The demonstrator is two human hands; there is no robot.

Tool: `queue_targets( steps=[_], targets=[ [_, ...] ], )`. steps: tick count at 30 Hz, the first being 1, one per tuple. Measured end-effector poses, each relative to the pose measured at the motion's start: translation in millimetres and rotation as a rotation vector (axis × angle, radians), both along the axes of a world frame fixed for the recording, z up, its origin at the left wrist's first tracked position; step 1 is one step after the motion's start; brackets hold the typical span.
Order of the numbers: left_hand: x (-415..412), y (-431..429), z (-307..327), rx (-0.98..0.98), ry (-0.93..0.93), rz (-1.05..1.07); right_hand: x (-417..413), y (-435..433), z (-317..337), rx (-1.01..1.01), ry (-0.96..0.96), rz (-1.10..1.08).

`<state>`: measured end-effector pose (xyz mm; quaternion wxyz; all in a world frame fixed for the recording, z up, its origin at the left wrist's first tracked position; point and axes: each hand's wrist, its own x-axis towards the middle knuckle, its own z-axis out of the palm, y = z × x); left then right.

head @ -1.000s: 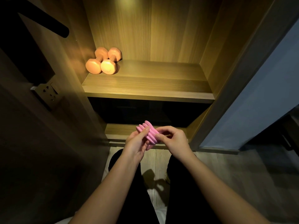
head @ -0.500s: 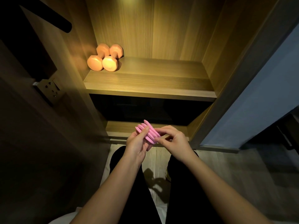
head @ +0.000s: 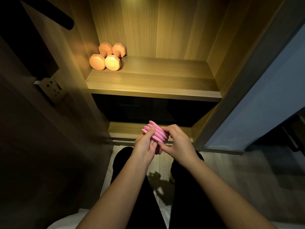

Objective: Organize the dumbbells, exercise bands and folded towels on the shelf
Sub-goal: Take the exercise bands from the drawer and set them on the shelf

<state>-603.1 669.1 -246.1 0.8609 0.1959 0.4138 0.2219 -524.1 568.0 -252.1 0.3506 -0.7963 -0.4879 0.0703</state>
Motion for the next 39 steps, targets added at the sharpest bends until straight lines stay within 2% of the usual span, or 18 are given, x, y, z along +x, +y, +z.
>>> queue_targets(
  steps=[7, 10, 13, 15, 16, 17, 19, 21, 22, 24, 27, 31, 39],
  targets=[
    [1.1, -4.5, 2.4, 0.006, -0.026, -0.021, 3.8, -0.6, 4.3, -0.023, -0.025, -0.022],
    [-3.1, -2.0, 8.1, 0.085, -0.034, -0.071, 8.5, -1.1, 9.9, 0.014, 0.023, -0.053],
    [-18.7, 9.1, 15.0, 0.349, 0.112, -0.285, 22.2, -3.4, 21.8, 0.074, 0.120, -0.067],
    [-28.2, 22.1, 14.2, 0.670, 0.368, -0.386, 31.1, -3.7, 32.9, 0.080, 0.213, -0.046],
    [-31.9, 29.7, 13.3, 0.849, 0.478, -0.373, 35.1, -3.2, 38.8, 0.076, 0.272, -0.024],
    [-35.1, 36.2, 13.8, 1.007, 0.506, -0.341, 38.3, -2.0, 44.6, 0.072, 0.327, 0.003],
    [-36.0, 45.3, 21.2, 1.170, 0.337, -0.380, 43.3, 1.1, 57.5, 0.073, 0.407, 0.063],
    [-30.5, 48.9, 34.2, 1.217, 0.184, -0.509, 48.8, 4.8, 69.5, 0.131, 0.495, 0.117],
    [-26.2, 49.5, 39.8, 1.247, 0.151, -0.539, 51.7, 6.8, 74.6, 0.166, 0.543, 0.127],
    [-13.7, 51.6, 48.5, 1.314, 0.145, -0.468, 56.1, 12.5, 83.0, 0.212, 0.627, 0.115],
    [6.7, 55.9, 65.7, 1.304, 0.238, -0.359, 61.9, 27.6, 90.2, 0.255, 0.748, 0.061],
    [26.3, 83.4, 77.2, 1.086, 0.221, -0.373, 80.5, 57.7, 100.0, 0.257, 0.948, 0.032],
    [68.7, 151.5, 68.9, 0.942, 0.181, -0.270, 125.3, 142.8, 119.0, 0.178, 0.980, -0.002]
  ],
)
